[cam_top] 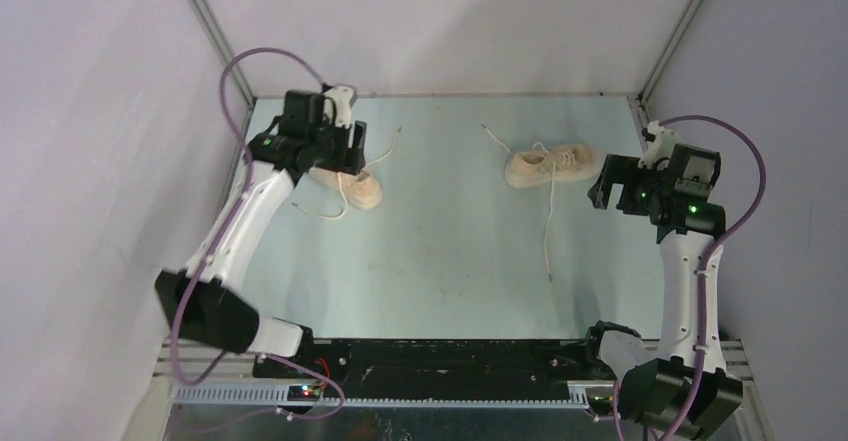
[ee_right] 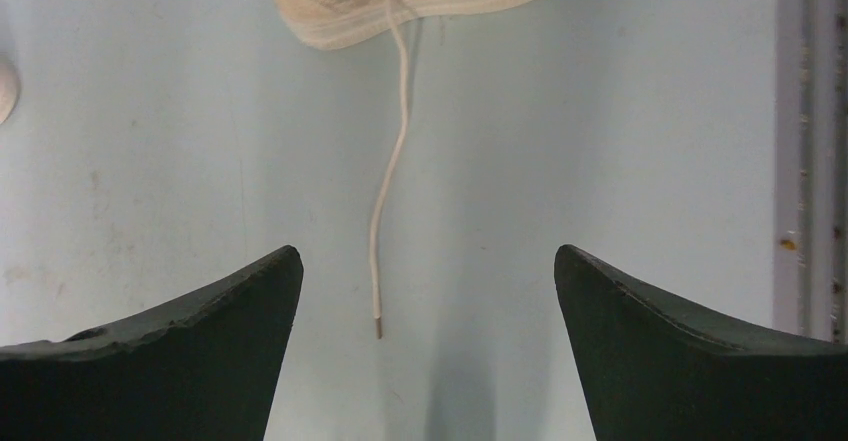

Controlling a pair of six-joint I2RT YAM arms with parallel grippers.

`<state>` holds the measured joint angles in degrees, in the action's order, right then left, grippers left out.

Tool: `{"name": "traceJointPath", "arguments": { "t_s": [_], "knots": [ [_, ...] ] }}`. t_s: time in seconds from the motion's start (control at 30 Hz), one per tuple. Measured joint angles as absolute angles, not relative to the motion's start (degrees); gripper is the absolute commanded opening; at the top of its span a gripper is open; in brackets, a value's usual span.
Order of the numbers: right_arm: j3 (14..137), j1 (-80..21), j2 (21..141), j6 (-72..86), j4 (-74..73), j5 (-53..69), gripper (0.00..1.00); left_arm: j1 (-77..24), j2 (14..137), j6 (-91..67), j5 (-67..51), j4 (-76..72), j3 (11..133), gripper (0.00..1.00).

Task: Tie the shoes
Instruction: Move the shoe to the center of the board.

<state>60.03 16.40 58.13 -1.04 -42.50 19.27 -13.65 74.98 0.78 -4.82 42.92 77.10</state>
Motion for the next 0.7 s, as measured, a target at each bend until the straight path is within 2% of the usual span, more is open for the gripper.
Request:
{"name": "traceJointPath", "arguments": {
  "t_s": [0.2,0.43,0.7],
  "knots": [
    [60.0,17.0,61.2,-2.0,-45.1,26.7,0.99,-15.6,93.3,1.5,-2.2,46.5,90.0,0.65],
    [60.0,17.6,63.4,-1.7,-45.2,30.9,0.98,-15.8,101.5,1.5,-1.1,49.0,92.6,0.63],
    [60.0,17.8,63.8,-1.2,-45.0,32.4,0.97,-16.4,109.4,2.1,-1.2,50.4,98.7,0.54]
  ]
}}
